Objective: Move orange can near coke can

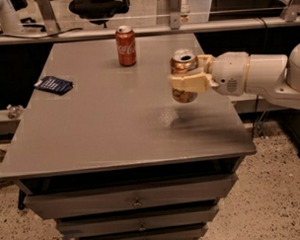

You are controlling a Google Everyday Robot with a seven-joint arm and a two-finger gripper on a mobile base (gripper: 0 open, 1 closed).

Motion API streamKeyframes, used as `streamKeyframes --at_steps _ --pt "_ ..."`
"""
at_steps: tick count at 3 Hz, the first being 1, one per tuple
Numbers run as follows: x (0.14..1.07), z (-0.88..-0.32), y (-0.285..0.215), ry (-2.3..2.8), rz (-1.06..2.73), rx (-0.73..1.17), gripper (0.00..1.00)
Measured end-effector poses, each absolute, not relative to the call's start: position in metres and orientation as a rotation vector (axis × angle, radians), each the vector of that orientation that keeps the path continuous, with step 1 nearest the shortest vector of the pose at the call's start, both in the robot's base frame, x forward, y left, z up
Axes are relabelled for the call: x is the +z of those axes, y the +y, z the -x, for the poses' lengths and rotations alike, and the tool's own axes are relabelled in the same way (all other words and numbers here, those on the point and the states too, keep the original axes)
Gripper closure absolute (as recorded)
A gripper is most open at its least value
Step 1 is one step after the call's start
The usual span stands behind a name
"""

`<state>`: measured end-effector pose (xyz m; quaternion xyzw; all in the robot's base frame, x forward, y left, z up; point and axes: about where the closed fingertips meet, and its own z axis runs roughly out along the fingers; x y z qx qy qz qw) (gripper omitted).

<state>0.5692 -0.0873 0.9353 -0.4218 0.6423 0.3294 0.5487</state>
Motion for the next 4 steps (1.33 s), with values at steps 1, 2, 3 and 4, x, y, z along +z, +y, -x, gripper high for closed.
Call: streamKeyframes --at_steps 1,2,3,4 --pt "0.943 -0.611 -0.097 1.508 0.989 0.745 1.00" --pt "0.951 -0.665 -0.102 1.487 0.975 0.731 1.00" --pt "0.950 -0.721 -0.090 1.476 0.978 0.744 1.00" --pt "0.946 -0.765 -0.064 1.466 0.981 0.747 1.00"
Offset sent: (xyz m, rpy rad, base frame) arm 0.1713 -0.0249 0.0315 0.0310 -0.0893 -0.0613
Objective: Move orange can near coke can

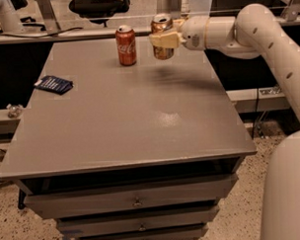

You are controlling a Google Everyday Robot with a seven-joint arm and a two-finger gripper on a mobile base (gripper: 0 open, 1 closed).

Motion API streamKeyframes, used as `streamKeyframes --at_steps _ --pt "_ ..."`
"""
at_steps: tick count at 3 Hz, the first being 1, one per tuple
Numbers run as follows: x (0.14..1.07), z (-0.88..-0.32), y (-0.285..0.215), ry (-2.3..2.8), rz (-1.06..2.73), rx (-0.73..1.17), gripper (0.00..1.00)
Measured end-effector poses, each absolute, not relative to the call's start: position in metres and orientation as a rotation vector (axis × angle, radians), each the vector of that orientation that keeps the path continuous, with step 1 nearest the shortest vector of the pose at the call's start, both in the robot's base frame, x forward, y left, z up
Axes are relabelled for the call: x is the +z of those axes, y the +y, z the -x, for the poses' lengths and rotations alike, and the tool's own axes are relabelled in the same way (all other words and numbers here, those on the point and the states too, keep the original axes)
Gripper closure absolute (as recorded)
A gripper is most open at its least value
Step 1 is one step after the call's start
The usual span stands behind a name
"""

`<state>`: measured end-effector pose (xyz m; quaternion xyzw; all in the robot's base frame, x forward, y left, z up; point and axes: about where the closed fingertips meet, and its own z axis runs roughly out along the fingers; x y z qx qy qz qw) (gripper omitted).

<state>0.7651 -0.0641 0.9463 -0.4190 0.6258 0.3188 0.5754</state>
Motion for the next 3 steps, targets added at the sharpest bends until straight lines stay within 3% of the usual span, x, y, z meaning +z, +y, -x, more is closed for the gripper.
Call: streamKeyframes --at_steps 3 --pt "0.909 -0.823 -0.024 1.468 0.899 0.705 1.00"
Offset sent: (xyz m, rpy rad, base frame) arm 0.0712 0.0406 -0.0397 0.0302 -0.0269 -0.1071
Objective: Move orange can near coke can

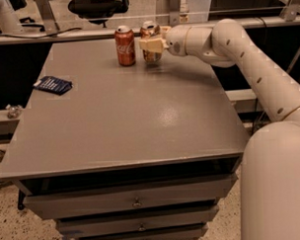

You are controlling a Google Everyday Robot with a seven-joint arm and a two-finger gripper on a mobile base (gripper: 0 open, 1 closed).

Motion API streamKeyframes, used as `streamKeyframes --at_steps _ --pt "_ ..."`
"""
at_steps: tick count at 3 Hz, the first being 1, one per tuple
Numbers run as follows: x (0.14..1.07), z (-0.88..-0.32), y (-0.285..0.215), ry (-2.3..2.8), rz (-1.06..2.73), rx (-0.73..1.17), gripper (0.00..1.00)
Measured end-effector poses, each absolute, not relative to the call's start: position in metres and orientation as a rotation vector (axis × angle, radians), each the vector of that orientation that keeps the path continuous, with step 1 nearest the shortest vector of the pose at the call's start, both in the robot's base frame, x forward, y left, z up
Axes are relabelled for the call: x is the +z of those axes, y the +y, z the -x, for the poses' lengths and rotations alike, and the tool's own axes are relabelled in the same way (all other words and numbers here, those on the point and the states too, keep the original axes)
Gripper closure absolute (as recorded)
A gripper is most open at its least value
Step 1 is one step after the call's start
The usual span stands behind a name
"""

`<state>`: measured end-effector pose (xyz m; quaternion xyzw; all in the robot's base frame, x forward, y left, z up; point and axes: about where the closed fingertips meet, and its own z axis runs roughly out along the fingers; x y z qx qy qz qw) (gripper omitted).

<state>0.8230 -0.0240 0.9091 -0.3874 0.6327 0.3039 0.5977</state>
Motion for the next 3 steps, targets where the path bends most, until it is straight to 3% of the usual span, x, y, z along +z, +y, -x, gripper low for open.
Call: streamKeyframes --at_steps 1,3 --pt "0.900 -0.827 -0.021 1.485 0.875 0.717 0.82" --pt "0.885 -0.827 -0.016 1.518 0.852 0.748 0.36"
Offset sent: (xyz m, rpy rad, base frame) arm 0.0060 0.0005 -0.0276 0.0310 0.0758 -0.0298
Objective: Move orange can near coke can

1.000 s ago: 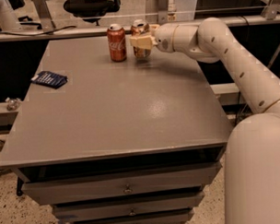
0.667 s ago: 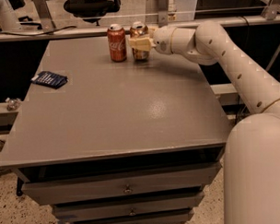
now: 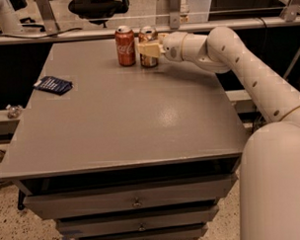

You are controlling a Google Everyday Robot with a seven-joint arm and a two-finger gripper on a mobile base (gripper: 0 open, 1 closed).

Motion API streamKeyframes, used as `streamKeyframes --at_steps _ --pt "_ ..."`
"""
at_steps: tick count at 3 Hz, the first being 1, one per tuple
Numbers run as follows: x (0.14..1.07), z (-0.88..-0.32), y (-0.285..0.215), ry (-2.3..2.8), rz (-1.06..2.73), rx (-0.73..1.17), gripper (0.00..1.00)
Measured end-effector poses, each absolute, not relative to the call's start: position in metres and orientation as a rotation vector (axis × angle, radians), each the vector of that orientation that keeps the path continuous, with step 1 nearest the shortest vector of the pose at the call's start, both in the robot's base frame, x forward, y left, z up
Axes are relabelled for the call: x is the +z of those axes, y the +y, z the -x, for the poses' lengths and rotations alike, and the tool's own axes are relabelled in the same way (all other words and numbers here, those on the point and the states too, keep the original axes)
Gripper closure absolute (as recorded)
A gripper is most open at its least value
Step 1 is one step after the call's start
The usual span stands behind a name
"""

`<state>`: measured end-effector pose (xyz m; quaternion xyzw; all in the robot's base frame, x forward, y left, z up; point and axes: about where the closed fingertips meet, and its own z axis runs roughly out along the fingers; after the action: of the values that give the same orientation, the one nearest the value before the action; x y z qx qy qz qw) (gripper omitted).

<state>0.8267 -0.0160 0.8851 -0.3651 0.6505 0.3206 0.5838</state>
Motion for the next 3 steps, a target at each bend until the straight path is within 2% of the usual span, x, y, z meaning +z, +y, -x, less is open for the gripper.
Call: streamKeyframes --at_steps 1,2,3 --pt "0.8807 -0.8248 -0.0142 1.530 0.850 0.762 0.12" --pt "0.8783 -0.8222 -0.0133 1.537 0.850 0.779 0.00" --pt "0.8788 -0.8170 -0.0136 1.537 0.858 0.797 0.00"
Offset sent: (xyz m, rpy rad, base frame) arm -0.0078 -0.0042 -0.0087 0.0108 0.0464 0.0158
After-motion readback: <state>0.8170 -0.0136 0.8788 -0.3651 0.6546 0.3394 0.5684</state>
